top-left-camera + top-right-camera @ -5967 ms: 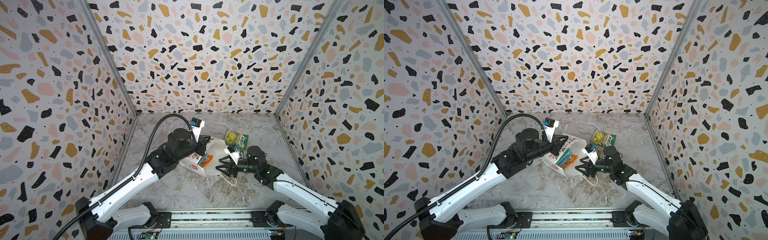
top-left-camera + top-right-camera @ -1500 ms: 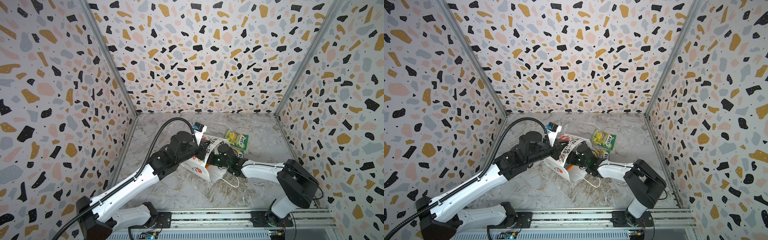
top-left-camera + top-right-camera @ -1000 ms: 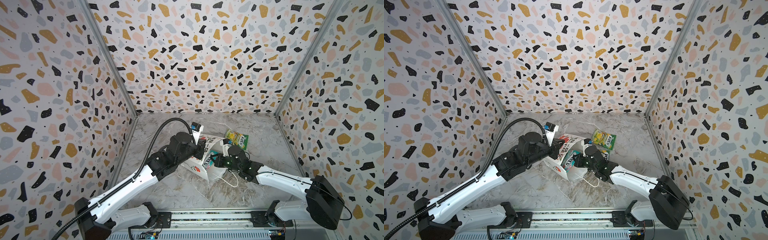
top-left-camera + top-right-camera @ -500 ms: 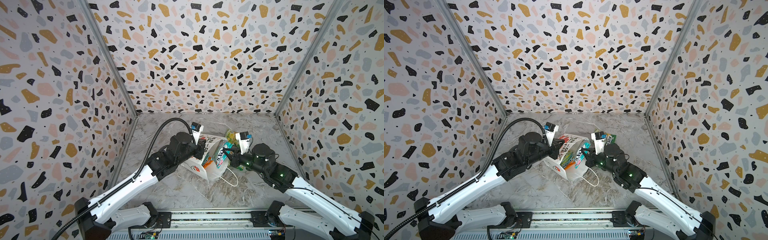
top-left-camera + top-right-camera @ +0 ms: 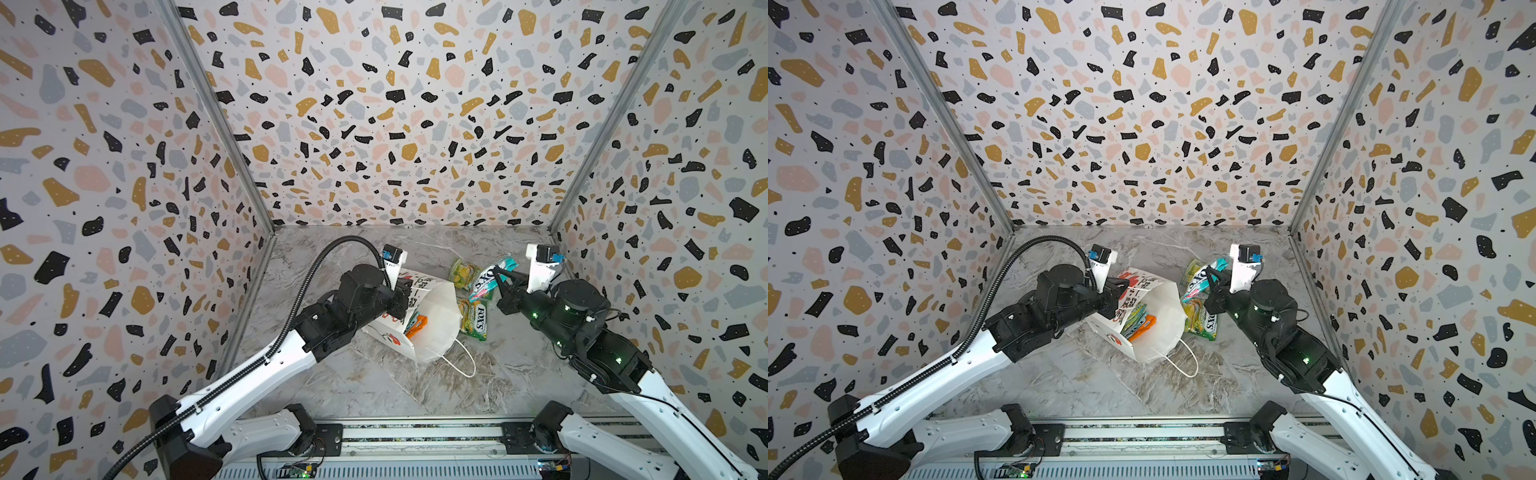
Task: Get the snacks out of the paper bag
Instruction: 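Pull the teal packet out of the bag with the right gripper, then lower the teal packet onto the table beyond the green packets and release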
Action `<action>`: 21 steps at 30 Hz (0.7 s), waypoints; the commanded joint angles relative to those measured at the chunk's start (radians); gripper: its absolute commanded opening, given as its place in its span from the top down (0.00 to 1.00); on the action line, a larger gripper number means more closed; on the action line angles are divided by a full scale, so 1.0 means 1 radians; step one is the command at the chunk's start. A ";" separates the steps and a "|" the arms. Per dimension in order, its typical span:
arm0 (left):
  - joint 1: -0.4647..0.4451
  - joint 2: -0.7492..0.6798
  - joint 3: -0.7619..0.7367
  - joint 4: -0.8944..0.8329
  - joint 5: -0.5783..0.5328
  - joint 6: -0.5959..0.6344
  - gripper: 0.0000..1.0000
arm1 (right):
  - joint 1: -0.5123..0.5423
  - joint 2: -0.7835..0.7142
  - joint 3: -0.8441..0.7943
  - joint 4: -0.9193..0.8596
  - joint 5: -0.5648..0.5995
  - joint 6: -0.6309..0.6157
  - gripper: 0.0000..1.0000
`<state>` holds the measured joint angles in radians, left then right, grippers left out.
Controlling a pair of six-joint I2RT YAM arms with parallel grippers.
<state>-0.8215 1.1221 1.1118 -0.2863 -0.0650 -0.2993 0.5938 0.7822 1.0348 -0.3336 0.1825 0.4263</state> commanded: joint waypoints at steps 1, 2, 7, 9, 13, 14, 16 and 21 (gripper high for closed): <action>-0.004 -0.022 0.004 0.013 0.002 0.011 1.00 | -0.180 0.009 -0.016 0.010 -0.092 -0.033 1.00; -0.004 -0.024 0.003 0.013 0.003 0.010 1.00 | -0.242 0.017 -0.030 0.021 -0.146 -0.036 1.00; -0.005 -0.028 0.004 0.015 0.008 0.007 1.00 | -0.514 0.111 -0.100 0.113 -0.371 -0.031 1.00; -0.005 -0.028 0.005 0.016 0.008 0.008 1.00 | -0.590 0.163 -0.124 0.168 -0.424 -0.018 1.00; -0.005 -0.030 0.004 0.015 0.008 0.008 1.00 | -0.674 0.283 -0.159 0.302 -0.538 0.015 1.00; -0.004 -0.030 0.003 0.015 0.008 0.008 1.00 | -0.690 0.321 -0.162 0.337 -0.564 0.016 1.00; -0.005 -0.031 0.004 0.014 0.008 0.008 1.00 | -0.710 0.388 -0.164 0.400 -0.598 0.017 1.00; -0.005 -0.031 0.005 0.016 0.007 0.011 1.00 | -0.773 0.563 -0.169 0.631 -0.776 0.042 1.00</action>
<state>-0.8215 1.1088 1.1118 -0.2863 -0.0608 -0.2993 -0.1528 1.3125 0.8581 0.0608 -0.4419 0.4469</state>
